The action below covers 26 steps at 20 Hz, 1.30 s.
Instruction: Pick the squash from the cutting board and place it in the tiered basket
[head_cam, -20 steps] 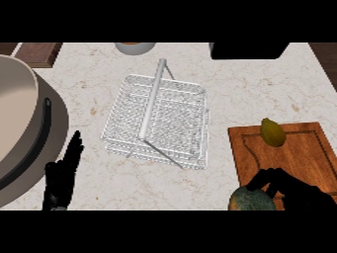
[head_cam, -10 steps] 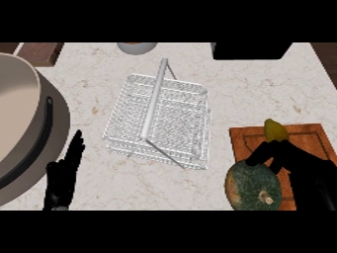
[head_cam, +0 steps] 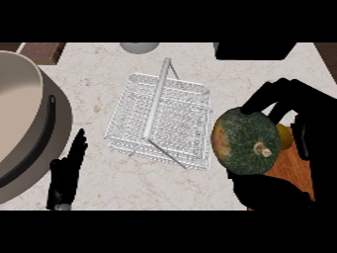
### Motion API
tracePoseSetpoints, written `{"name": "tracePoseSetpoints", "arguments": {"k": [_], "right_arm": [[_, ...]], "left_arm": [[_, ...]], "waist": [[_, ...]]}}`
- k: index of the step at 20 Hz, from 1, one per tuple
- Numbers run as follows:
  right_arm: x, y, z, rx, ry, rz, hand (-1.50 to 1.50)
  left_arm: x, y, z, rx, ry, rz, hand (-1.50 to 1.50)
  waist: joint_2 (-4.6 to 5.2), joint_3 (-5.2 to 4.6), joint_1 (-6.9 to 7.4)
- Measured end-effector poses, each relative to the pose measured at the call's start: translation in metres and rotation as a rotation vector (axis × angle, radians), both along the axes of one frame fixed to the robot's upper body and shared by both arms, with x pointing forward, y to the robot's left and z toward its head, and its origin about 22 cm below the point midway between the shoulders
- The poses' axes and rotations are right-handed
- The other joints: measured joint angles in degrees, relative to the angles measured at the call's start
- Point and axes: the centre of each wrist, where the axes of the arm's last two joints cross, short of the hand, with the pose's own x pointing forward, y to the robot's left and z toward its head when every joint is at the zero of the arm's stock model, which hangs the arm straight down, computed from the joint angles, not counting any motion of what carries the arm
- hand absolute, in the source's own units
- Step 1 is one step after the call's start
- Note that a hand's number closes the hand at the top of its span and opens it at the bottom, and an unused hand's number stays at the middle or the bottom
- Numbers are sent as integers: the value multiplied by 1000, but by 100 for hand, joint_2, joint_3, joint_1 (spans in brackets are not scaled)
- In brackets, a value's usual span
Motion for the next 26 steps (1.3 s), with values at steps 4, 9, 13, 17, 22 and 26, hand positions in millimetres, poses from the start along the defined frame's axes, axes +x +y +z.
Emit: {"name": "tracePoseSetpoints", "arguments": {"k": [4, 9, 13, 17, 22, 26], "right_arm": [[25, 9, 16, 14, 22, 22, 150], [48, 24, 16, -16, 68, 60, 150], [65, 43, 11, -48, 105, 76, 150], [85, 63, -13, -76, 144, 58, 150], [101, 79, -35, -63, 172, 18, 150], [118, 81, -57, 1, 213, 4, 150]], "left_arm": [[3, -4, 6, -4, -3, -7, 0], [0, -8, -3, 3, -1, -8, 0], [1, -3, 1, 4, 1, -9, 0], [1, -8, 1, -2, 1, -8, 0], [6, -1, 4, -3, -3, -11, 0], [-2, -9, 4, -5, -4, -15, 0]], "waist": [[4, 4, 15], [9, 8, 10], [13, 9, 21], [21, 9, 44], [22, 9, 37], [21, 14, 59]]}}
